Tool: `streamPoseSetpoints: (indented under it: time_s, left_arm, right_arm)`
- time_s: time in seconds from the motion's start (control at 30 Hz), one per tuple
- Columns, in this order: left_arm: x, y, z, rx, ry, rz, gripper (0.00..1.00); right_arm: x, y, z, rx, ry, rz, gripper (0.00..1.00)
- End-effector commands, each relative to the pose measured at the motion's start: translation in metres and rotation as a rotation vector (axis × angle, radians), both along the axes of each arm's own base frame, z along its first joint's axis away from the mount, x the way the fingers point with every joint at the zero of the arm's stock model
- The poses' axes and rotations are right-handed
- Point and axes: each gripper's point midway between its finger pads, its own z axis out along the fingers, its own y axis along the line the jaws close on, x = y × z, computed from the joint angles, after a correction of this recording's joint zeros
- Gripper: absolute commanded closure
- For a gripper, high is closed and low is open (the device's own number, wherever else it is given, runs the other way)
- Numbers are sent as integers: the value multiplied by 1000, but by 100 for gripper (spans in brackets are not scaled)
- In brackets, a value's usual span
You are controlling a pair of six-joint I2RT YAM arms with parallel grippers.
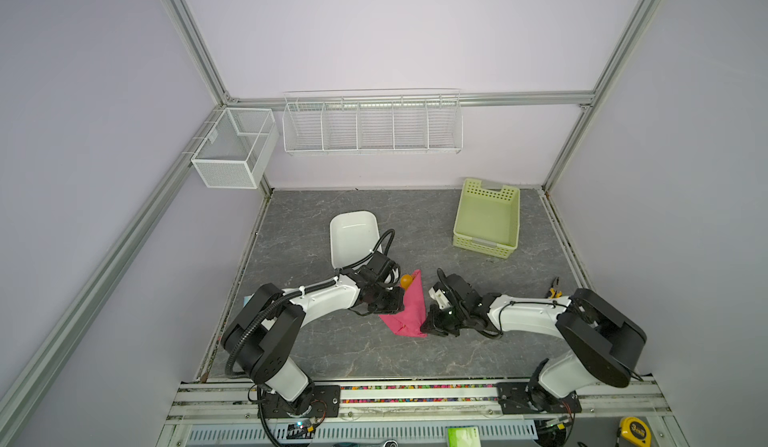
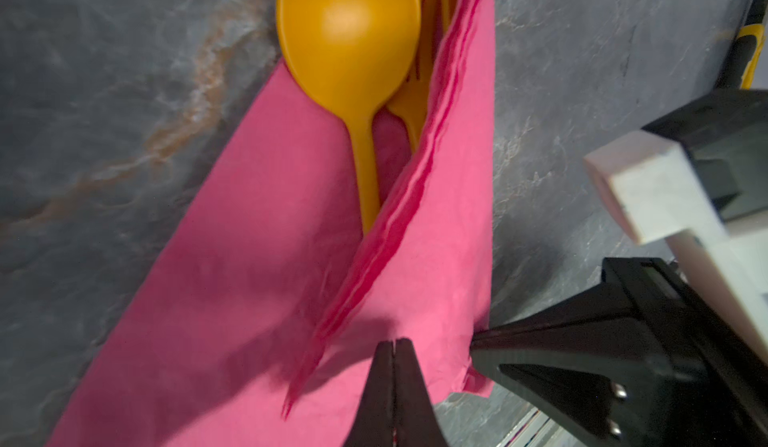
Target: Place the utensils on the paper napkin and roll it up
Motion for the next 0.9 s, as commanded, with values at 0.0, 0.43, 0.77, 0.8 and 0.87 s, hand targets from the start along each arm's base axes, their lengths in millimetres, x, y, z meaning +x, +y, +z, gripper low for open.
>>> streamPoseSetpoints:
  time_s: [0.0,0.43,0.77,0.8,0.87]
  left_arm:
    - [-2,0,-11,12,10,-14,100]
    - [-12,16,-42,97,53,-9,100]
    - [-11,18,-42,110,50,-6,100]
    - [-11,18,-42,112,50,-7,100]
    - [-10,19,-42,119,47,-6,100]
  right_arm:
    - [-3,-12,-7,-44,13,-20,93]
    - [-1,-11,22,-23,-34,-9,93]
    - [-11,-3,29,41,-9,30,93]
    - [-11,-2,26,42,-2,34,92]
    - [-11,0,21,38,13,41,93]
